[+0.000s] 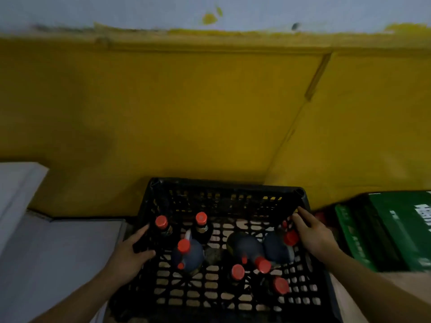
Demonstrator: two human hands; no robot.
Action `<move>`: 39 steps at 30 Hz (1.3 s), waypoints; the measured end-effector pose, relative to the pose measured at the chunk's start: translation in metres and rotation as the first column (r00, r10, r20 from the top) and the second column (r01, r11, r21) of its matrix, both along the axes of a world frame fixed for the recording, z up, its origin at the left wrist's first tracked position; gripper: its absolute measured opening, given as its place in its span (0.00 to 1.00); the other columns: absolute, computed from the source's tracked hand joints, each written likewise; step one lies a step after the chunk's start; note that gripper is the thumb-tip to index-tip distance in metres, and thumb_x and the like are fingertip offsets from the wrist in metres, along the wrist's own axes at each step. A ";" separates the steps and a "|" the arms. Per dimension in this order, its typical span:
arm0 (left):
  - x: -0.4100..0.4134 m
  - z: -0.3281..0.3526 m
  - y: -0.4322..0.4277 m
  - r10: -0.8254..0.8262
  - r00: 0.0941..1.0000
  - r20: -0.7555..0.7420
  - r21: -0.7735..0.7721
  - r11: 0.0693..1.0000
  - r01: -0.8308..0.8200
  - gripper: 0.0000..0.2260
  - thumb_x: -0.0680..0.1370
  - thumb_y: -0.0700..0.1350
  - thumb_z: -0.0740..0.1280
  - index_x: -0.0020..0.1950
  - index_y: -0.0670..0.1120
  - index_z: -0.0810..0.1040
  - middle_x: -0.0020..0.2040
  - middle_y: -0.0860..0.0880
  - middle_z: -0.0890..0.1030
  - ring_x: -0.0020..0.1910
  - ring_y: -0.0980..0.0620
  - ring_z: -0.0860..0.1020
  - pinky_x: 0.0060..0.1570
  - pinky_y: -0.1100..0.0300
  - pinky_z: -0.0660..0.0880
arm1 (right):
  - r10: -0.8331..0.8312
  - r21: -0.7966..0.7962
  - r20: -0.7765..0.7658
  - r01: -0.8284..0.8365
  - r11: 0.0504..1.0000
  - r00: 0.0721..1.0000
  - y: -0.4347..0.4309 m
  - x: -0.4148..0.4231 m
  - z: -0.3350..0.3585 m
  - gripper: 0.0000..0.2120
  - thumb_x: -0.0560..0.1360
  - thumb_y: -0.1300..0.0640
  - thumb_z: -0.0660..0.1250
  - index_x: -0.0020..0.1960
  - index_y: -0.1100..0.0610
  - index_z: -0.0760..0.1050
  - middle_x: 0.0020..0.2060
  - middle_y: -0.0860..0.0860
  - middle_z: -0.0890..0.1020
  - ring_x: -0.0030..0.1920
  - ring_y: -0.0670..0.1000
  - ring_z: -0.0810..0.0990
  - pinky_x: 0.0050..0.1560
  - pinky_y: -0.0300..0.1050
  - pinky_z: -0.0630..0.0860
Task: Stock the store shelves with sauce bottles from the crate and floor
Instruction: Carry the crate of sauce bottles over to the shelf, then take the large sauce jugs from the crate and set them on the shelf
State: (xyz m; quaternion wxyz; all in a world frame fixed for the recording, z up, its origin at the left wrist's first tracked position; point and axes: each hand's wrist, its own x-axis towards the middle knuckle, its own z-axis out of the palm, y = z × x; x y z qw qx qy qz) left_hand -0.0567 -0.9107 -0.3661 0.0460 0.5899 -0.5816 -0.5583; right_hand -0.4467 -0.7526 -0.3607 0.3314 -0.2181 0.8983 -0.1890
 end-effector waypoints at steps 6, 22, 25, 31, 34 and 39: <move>0.023 -0.119 -0.006 0.052 0.998 0.046 -0.003 0.999 -0.052 0.30 0.75 0.38 0.70 0.73 0.54 0.62 0.65 0.54 0.71 0.64 0.53 0.70 0.64 0.60 0.64 | 0.019 -0.006 0.081 -0.019 1.000 0.997 -0.031 0.015 -0.141 0.25 0.80 0.41 0.57 0.75 0.44 0.63 0.70 0.55 0.73 0.66 0.59 0.73 0.57 0.45 0.71; 0.010 -0.347 -0.030 0.086 0.988 0.132 -0.062 0.995 -0.079 0.30 0.74 0.38 0.71 0.74 0.51 0.65 0.68 0.44 0.73 0.65 0.43 0.72 0.60 0.53 0.70 | 0.049 -0.088 0.113 -0.039 0.995 0.992 -0.066 -0.008 -0.364 0.26 0.79 0.38 0.57 0.75 0.43 0.64 0.68 0.53 0.75 0.63 0.57 0.76 0.58 0.46 0.72; 0.007 -0.363 -0.036 0.065 0.988 0.138 -0.025 0.998 -0.062 0.30 0.76 0.40 0.69 0.75 0.53 0.63 0.69 0.46 0.72 0.65 0.42 0.72 0.58 0.53 0.71 | 0.022 -0.122 0.118 -0.007 0.993 0.993 -0.064 -0.008 -0.380 0.26 0.79 0.39 0.58 0.75 0.44 0.64 0.69 0.54 0.74 0.66 0.57 0.74 0.63 0.48 0.71; 0.009 -0.385 -0.039 0.059 0.988 0.142 -0.026 0.998 -0.056 0.30 0.76 0.39 0.69 0.75 0.52 0.63 0.70 0.45 0.71 0.66 0.43 0.72 0.59 0.53 0.71 | 0.033 -0.137 0.071 -0.023 0.990 0.997 -0.063 -0.005 -0.395 0.27 0.79 0.39 0.59 0.75 0.45 0.63 0.70 0.54 0.73 0.65 0.58 0.74 0.60 0.47 0.72; 0.003 -0.376 -0.045 0.015 0.976 0.219 0.063 0.998 -0.029 0.27 0.77 0.45 0.68 0.75 0.51 0.63 0.70 0.43 0.70 0.65 0.40 0.72 0.55 0.54 0.71 | 0.198 0.084 -0.058 -0.192 0.978 0.979 -0.067 -0.002 -0.389 0.34 0.76 0.37 0.61 0.78 0.46 0.56 0.72 0.58 0.66 0.68 0.61 0.69 0.65 0.51 0.69; -0.035 -0.356 -0.034 -0.109 0.904 0.413 -0.549 0.762 0.343 0.22 0.74 0.44 0.71 0.67 0.44 0.74 0.65 0.37 0.73 0.63 0.35 0.71 0.62 0.45 0.69 | 0.705 0.060 -0.321 -0.730 0.681 0.632 -0.086 0.044 -0.384 0.35 0.72 0.42 0.61 0.75 0.57 0.63 0.71 0.61 0.67 0.70 0.63 0.66 0.69 0.55 0.66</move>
